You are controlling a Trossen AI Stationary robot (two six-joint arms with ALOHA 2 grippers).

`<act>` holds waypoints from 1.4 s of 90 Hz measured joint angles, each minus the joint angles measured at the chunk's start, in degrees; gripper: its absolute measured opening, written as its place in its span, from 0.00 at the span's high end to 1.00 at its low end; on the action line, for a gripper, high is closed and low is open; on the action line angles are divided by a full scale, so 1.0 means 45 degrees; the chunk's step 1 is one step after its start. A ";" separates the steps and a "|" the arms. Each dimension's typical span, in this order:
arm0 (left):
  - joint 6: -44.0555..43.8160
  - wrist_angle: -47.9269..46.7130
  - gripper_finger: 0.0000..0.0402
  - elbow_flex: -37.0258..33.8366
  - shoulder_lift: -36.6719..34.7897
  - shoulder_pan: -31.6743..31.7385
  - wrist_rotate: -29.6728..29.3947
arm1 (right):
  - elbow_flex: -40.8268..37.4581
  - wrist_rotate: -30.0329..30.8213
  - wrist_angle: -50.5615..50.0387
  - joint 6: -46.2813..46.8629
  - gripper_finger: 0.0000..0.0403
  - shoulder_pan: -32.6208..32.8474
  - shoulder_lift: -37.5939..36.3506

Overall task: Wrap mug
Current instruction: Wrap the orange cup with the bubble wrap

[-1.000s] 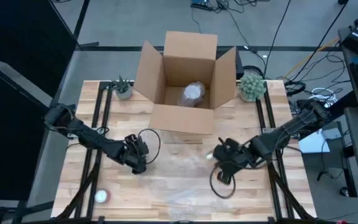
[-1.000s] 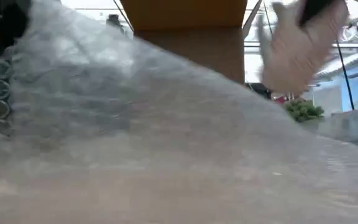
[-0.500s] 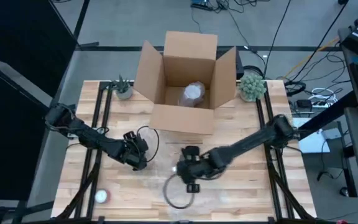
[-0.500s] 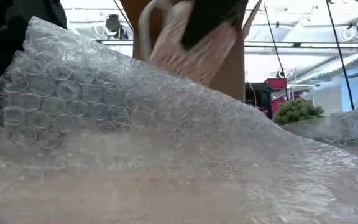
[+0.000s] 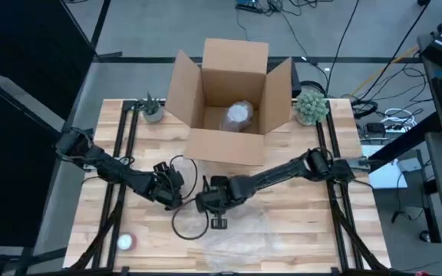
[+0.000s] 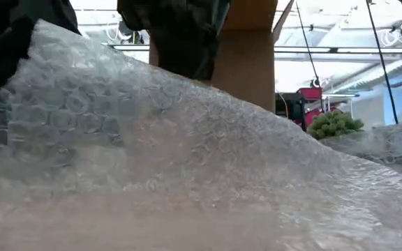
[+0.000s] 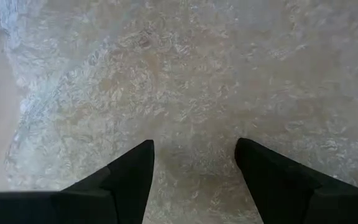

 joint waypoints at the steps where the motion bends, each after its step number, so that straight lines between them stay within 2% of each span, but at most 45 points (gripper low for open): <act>1: 0.0000 0.0000 0.44 0.0000 0.0000 0.0000 0.0002 | 0.0000 0.0008 -0.0008 0.0002 0.94 0.0000 0.0000; 29: -0.0029 0.0019 0.44 0.0005 0.0000 -0.0008 0.0040 | 0.0005 -0.0074 0.0436 -0.0092 0.67 0.0000 -0.0220; 41: -0.0034 0.0019 0.44 0.0005 0.0000 -0.0010 0.0064 | 0.0437 -0.0368 -0.0731 0.0203 0.57 0.0000 -0.0655; 54: -0.0024 0.0003 0.44 0.0017 0.0000 -0.0008 0.0101 | 0.0942 -0.0850 -0.1795 0.1520 0.50 0.0360 -0.1629; 72: -0.0044 -0.0050 0.44 0.0024 0.0000 -0.0001 0.0159 | 0.0303 -0.0551 -0.2593 0.3122 0.48 0.2551 -0.2036; 87: -0.0029 -0.0042 0.44 0.0024 0.0000 0.0000 0.0171 | -0.1338 -0.0089 -0.1100 0.4605 0.50 0.4183 -0.1589; 100: -0.0039 0.0031 0.44 0.0015 -0.0002 0.0000 0.0194 | -0.3493 0.0958 0.1079 0.6398 0.52 0.4646 -0.1574; 114: -0.0102 0.0076 0.44 0.0015 0.0000 -0.0015 0.0232 | -0.5102 0.0690 0.0935 0.7811 0.54 0.5133 -0.1569; 126: -0.0131 0.0133 0.44 0.0015 0.0000 -0.0023 0.0291 | -0.5663 0.0346 0.0459 0.8174 0.55 0.5896 -0.1647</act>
